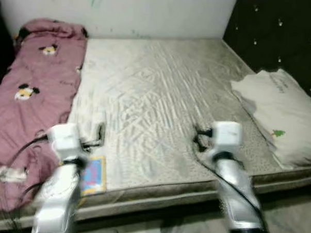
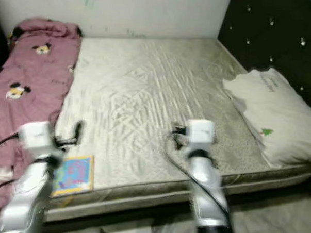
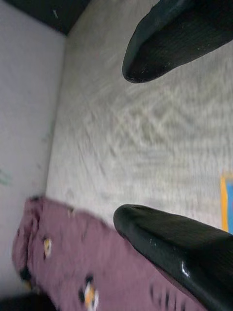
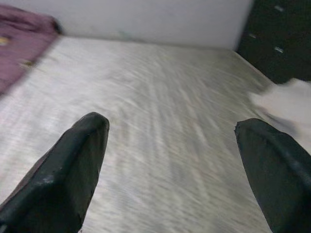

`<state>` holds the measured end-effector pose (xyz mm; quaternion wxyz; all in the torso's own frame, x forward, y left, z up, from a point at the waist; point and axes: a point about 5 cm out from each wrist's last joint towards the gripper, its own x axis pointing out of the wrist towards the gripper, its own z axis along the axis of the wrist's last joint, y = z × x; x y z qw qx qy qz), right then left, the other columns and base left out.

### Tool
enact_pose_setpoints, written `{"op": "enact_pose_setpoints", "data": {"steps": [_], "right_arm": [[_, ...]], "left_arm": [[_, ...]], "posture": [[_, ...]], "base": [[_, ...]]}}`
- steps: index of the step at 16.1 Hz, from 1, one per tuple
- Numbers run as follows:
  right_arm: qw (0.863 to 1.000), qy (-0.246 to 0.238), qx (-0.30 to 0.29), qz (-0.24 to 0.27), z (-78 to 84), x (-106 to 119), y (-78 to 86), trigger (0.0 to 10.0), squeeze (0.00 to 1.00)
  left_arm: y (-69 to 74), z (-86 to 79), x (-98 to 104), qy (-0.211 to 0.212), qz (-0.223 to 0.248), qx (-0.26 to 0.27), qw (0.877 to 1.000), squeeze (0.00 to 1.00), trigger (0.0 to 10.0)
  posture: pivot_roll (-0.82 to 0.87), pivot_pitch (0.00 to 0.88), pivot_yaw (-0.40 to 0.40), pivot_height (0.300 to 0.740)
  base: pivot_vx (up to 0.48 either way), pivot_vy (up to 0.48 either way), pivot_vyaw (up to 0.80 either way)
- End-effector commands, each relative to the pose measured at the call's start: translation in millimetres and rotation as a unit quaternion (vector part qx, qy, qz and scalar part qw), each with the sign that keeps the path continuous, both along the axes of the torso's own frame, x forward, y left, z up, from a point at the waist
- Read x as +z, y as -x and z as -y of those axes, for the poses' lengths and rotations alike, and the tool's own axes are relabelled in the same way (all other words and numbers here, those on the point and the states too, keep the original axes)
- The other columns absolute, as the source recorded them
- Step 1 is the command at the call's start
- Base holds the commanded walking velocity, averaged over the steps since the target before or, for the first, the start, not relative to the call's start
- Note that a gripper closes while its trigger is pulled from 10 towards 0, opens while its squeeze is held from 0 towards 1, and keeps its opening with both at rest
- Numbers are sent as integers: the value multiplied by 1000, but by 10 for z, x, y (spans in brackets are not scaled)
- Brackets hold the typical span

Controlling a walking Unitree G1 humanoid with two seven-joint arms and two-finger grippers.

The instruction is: Clean up the room

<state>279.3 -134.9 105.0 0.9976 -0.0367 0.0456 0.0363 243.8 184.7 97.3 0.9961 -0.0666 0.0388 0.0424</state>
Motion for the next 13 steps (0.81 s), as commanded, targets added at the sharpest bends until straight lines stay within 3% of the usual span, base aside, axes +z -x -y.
{"op": "enact_pose_setpoints", "data": {"steps": [1, 6, 13], "right_arm": [[1000, 11, -9, 5, 86, 27, -8, 10000, 0], [1000, 12, -5, 6, 72, 27, -18, 10000, 0], [1000, 6, -9, 0, 83, 14, -24, 10000, 0]], "left_arm": [[-25, 74, 45, 7, 7, -7, 1000, 0, 10000], [-33, 86, 44, 10, 6, -8, 1000, 0, 10000], [-37, 94, 45, 11, 4, -8, 1000, 0, 10000]], "posture": [[80, 4, -4, 740], [75, 11, -5, 740], [75, 10, -6, 740]], "base": [[0, 480, 0], [0, 480, 254], [0, 480, 0]]}}
